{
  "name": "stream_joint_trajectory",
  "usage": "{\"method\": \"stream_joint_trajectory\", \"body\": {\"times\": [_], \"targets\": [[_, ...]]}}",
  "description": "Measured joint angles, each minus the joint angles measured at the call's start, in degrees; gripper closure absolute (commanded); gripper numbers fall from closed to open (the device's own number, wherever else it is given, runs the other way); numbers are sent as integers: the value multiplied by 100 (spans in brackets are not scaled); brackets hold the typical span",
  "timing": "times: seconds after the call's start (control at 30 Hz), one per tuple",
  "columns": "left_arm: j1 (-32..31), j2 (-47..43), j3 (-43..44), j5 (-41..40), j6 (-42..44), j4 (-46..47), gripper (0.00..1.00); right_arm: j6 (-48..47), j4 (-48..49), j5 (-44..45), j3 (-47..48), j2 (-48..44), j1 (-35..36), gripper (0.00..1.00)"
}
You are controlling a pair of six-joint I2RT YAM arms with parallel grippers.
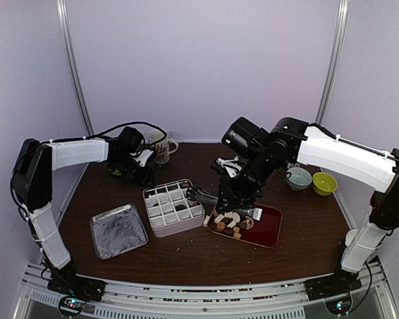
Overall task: Pack the chocolate
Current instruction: Move the packing box to the center of the board.
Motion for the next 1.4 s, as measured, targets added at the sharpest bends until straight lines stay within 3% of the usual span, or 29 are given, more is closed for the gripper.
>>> {"method": "stream_joint_trajectory", "body": {"times": [0.27,0.57,1.0,1.4], "targets": [[0,938,1073,428,1587,31,69,-96,-114,2,13,13,-42,74],[9,1394,1346,817,2614,-227,66,-116,-188,2,26,13,-90,74],[17,1187,1016,1134,2806,-310,67,-120,-203,2,26,13,-94,74],[-2,83,251,1436,2398,-365,66,-138,-203,2,31,57,-94,74]]}}
